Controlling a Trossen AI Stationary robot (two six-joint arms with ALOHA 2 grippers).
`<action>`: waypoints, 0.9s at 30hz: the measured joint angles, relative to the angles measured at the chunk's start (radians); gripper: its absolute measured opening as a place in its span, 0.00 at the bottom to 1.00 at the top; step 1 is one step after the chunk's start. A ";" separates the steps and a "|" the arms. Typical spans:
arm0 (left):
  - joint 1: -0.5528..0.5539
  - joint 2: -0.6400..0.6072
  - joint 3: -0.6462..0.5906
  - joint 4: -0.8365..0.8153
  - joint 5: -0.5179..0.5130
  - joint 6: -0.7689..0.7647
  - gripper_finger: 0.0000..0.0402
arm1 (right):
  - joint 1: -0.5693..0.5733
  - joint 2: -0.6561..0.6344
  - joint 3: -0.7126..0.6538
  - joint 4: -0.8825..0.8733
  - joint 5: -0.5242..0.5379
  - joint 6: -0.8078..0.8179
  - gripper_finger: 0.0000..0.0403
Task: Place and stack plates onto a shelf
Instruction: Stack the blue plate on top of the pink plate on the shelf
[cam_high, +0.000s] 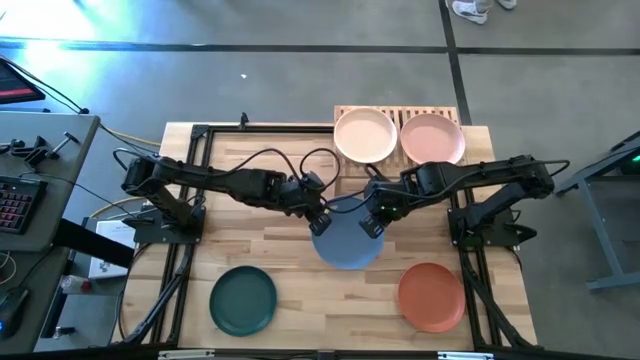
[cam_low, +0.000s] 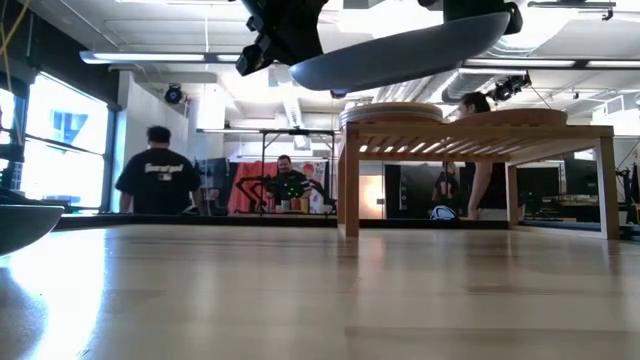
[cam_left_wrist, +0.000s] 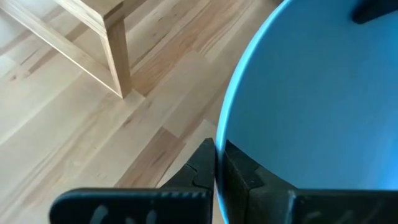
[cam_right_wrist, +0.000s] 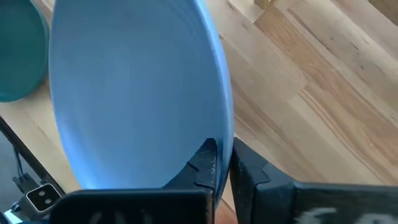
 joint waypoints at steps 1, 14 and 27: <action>0.001 0.000 0.000 0.000 0.001 0.001 0.01 | 0.000 0.000 0.000 0.000 0.000 0.003 0.01; 0.002 0.000 0.000 0.009 0.040 0.055 0.11 | 0.001 0.000 0.000 -0.011 -0.009 0.065 0.00; 0.015 -0.017 -0.001 0.116 0.122 0.054 0.21 | 0.001 -0.001 0.000 -0.130 -0.014 0.096 0.00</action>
